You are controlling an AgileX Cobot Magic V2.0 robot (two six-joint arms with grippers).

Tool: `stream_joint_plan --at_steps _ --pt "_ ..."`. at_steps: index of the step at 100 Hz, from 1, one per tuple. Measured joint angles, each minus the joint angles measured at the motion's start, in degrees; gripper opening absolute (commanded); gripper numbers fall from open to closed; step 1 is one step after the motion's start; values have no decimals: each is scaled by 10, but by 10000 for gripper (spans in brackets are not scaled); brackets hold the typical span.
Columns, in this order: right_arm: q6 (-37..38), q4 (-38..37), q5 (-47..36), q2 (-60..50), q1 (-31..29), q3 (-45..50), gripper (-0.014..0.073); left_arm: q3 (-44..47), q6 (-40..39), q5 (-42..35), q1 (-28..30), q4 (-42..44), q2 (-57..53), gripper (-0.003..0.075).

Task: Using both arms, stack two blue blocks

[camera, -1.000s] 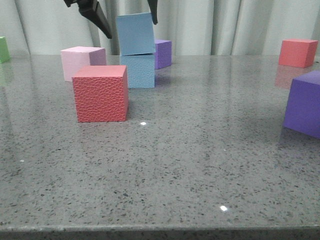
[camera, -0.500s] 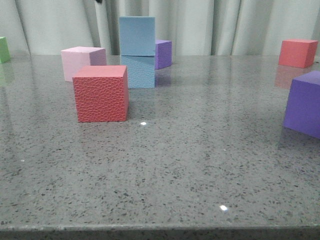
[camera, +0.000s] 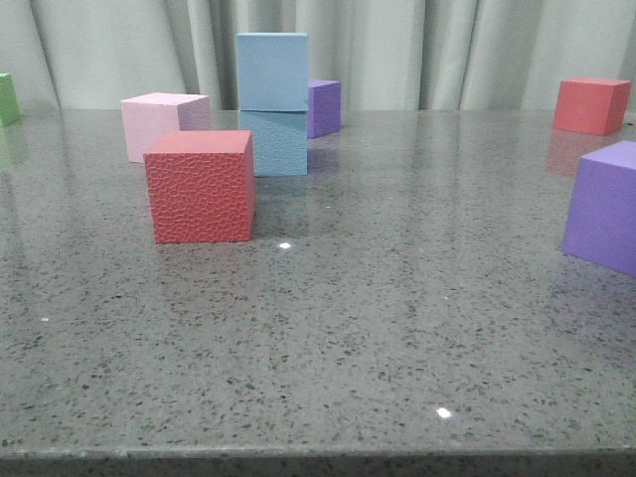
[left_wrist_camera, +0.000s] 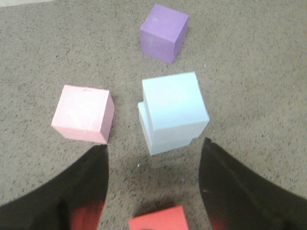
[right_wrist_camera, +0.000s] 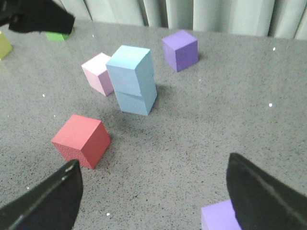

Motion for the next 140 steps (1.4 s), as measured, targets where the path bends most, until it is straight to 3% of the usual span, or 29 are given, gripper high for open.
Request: stream_joint_plan --at_steps 14,29,54,64,104,140 --pt "0 -14 -12 -56 0 35 609 74 0 -27 -5 5 -57 290" --pt "0 -23 -1 -100 0 51 571 165 0 -73 -5 5 -126 163" --pt "0 -24 14 -153 0 53 248 305 0 -119 -5 6 -252 -19" --pt "0 -24 19 -166 0 61 130 363 0 -143 -5 7 -303 -18" --pt "0 -25 35 -244 0 152 -95 581 0 -262 -6 7 -522 -18" --pt "0 -44 27 -371 0 229 -113 716 0 -310 -6 -7 -673 -18"
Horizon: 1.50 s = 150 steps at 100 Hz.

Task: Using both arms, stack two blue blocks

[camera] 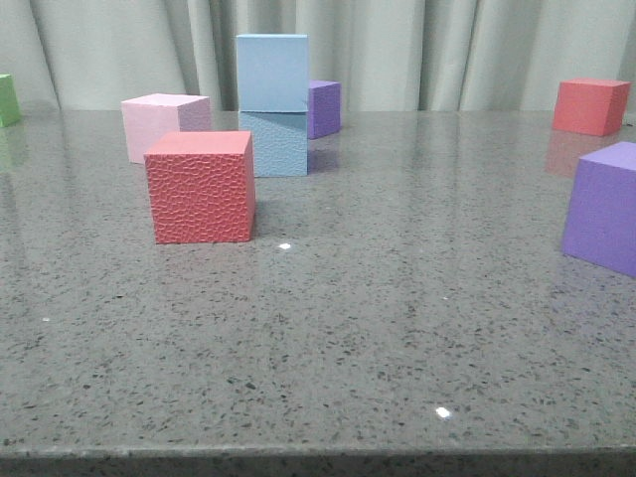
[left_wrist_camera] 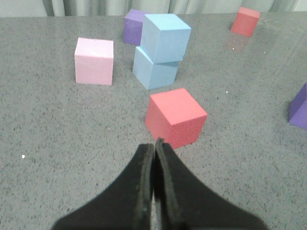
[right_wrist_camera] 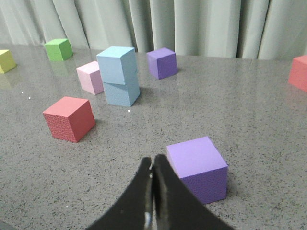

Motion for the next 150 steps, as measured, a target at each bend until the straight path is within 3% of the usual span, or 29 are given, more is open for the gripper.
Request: stream_joint_plan --at_steps 121,135,150 --pt "-1 -4 -4 -25 0 10 -113 60 0 8 1 23 -35 -18" --pt "-1 -4 -4 -25 0 10 -113 84 13 -39 36 -6 -42 -18" --pt "-1 -4 -4 -25 0 10 -113 122 95 -146 105 -23 -68 -18"
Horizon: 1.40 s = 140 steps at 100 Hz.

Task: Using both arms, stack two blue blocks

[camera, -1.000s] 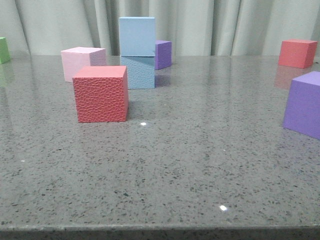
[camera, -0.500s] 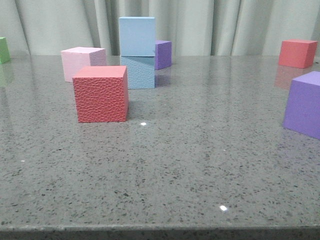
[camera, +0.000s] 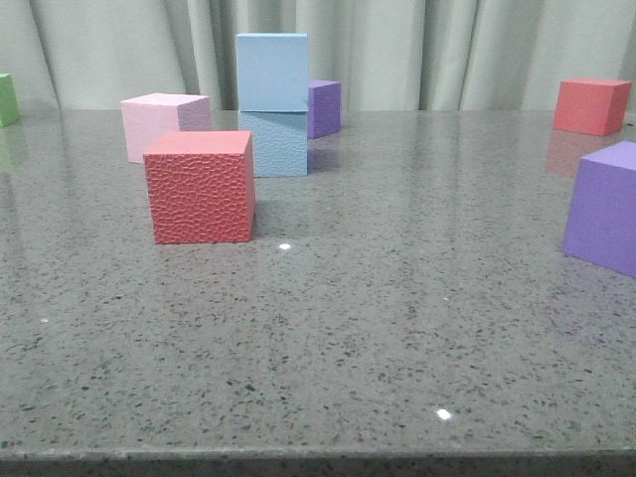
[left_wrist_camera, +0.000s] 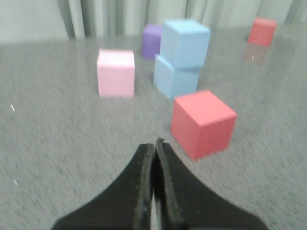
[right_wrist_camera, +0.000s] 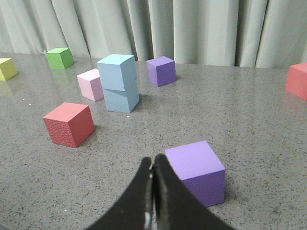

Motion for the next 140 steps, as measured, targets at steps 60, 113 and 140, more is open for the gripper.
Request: stream_joint_plan --at_steps 60,113,140 --pt "0 0 0 0 0 0 -113 146 240 -148 268 -161 -163 -18" --pt "0 0 0 0 0 0 -113 221 241 -141 328 -203 -199 -18" --pt "0 0 0 0 0 0 -113 221 242 -141 328 -203 -199 -18"
